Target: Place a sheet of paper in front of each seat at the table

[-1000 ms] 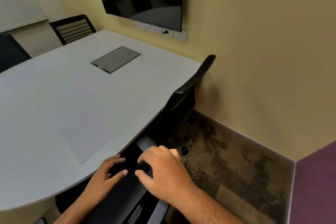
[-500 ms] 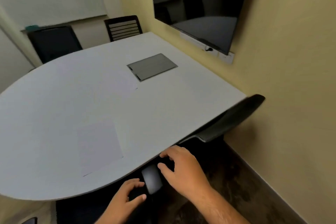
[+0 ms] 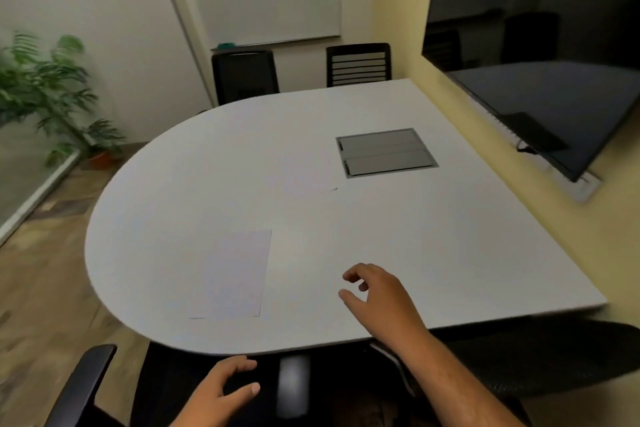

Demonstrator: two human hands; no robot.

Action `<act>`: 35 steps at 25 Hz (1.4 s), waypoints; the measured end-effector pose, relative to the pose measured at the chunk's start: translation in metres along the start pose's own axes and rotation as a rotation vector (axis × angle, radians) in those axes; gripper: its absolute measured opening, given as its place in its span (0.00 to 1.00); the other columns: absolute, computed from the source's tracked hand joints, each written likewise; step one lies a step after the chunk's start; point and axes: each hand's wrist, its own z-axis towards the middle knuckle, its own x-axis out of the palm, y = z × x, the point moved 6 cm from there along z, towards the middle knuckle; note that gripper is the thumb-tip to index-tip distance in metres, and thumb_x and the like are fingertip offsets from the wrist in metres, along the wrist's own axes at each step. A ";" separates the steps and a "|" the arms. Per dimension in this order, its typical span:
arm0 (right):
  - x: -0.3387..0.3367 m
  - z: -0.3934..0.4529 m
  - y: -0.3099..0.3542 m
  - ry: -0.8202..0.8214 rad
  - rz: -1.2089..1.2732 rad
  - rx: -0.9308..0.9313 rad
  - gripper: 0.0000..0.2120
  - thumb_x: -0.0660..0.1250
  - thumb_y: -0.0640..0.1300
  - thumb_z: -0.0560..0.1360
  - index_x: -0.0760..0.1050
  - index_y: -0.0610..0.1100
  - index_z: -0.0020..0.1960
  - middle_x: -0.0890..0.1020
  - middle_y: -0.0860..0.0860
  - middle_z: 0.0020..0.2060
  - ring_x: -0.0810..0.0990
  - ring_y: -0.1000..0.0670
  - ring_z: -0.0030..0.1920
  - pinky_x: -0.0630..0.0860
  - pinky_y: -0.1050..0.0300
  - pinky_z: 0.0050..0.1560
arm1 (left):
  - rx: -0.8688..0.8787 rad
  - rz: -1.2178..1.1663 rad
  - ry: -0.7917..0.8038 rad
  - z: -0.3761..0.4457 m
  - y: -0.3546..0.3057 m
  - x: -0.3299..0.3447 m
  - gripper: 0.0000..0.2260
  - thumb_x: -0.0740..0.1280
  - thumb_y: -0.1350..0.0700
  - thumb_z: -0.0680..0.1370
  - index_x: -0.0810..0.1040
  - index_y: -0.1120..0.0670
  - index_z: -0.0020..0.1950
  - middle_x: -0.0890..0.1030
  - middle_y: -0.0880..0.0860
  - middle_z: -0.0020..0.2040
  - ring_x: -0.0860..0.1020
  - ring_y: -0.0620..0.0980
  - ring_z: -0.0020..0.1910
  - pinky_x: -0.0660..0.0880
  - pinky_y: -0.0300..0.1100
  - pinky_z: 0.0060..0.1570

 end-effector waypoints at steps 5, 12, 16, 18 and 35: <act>-0.011 0.070 -0.012 0.044 0.042 -0.003 0.10 0.72 0.56 0.77 0.78 0.59 0.58 0.80 0.64 0.54 0.78 0.64 0.51 0.72 0.68 0.46 | -0.076 -0.117 -0.038 0.036 -0.015 0.018 0.18 0.80 0.52 0.73 0.83 0.43 0.61 0.80 0.41 0.64 0.74 0.40 0.68 0.65 0.39 0.69; -0.014 0.186 -0.039 0.057 -0.033 0.050 0.08 0.72 0.56 0.77 0.78 0.60 0.55 0.80 0.66 0.52 0.79 0.62 0.52 0.78 0.64 0.50 | -0.100 -0.240 -0.096 0.187 -0.050 0.025 0.14 0.78 0.52 0.75 0.84 0.43 0.59 0.83 0.45 0.62 0.77 0.44 0.67 0.70 0.45 0.66; -0.006 0.275 -0.063 0.032 -0.043 0.124 0.04 0.73 0.53 0.78 0.79 0.59 0.51 0.82 0.65 0.48 0.81 0.60 0.48 0.81 0.61 0.47 | -0.055 -0.337 -0.148 0.316 -0.079 0.018 0.13 0.76 0.56 0.77 0.83 0.44 0.59 0.85 0.46 0.60 0.81 0.45 0.63 0.76 0.43 0.61; 0.004 0.306 -0.071 0.011 0.003 0.147 0.04 0.73 0.51 0.77 0.79 0.58 0.48 0.83 0.63 0.45 0.82 0.60 0.45 0.81 0.62 0.44 | -0.039 -0.379 -0.209 0.368 -0.094 0.008 0.11 0.75 0.54 0.78 0.82 0.42 0.58 0.85 0.43 0.59 0.82 0.43 0.61 0.77 0.39 0.55; 0.125 0.527 -0.209 -0.082 0.163 0.384 0.12 0.70 0.38 0.78 0.81 0.42 0.62 0.84 0.49 0.47 0.83 0.49 0.49 0.77 0.61 0.52 | -0.094 0.086 -0.827 0.610 -0.113 -0.003 0.26 0.69 0.34 0.75 0.78 0.46 0.67 0.75 0.42 0.64 0.78 0.45 0.47 0.72 0.41 0.47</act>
